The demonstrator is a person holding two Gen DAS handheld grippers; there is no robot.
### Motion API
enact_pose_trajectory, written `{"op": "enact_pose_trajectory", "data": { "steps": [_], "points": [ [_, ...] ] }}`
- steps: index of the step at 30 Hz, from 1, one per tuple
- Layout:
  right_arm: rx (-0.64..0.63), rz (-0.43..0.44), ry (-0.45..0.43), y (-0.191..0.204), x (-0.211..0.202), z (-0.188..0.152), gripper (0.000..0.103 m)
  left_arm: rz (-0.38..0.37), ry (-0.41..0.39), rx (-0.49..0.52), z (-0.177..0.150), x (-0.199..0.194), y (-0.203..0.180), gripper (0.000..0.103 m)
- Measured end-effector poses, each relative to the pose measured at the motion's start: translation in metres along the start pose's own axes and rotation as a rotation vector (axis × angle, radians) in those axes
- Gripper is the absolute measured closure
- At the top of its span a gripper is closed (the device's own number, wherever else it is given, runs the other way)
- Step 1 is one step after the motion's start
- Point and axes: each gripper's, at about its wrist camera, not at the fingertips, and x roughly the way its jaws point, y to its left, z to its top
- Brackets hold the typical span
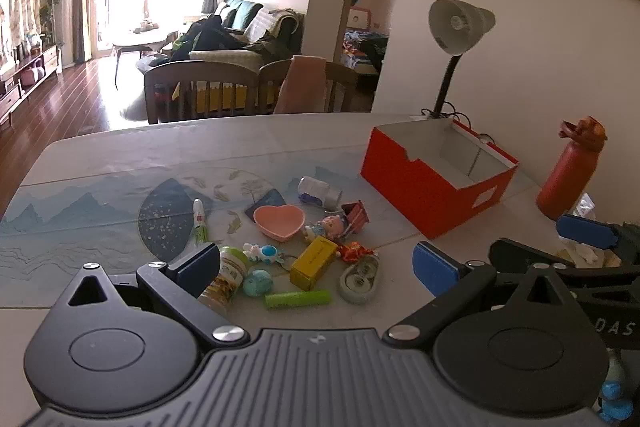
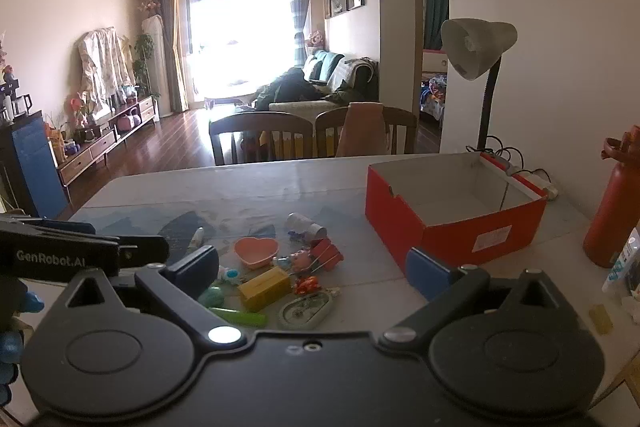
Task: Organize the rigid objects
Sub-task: 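Move left tool to green-lidded jar while right tool moves to white correction tape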
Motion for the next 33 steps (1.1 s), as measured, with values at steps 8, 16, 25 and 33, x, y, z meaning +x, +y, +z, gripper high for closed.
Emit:
{"op": "enact_pose_trajectory", "data": {
  "steps": [8,16,25,33],
  "points": [
    [0.037,0.042,0.057,-0.012,0.042,0.006,0.006,0.045,0.003,-0.022,0.013,0.035,0.01,0.0],
    [0.045,0.077,0.097,-0.018,0.072,0.012,0.006,0.053,0.023,-0.05,0.019,0.059,0.022,0.0],
    [0.02,0.076,0.248,-0.024,0.124,-0.012,0.006,0.114,0.145,-0.114,0.0,0.102,0.051,0.0],
    [-0.021,0.071,0.348,-0.014,0.172,-0.03,0.013,0.199,0.22,-0.143,-0.02,0.145,0.081,0.001]
  ]
}}
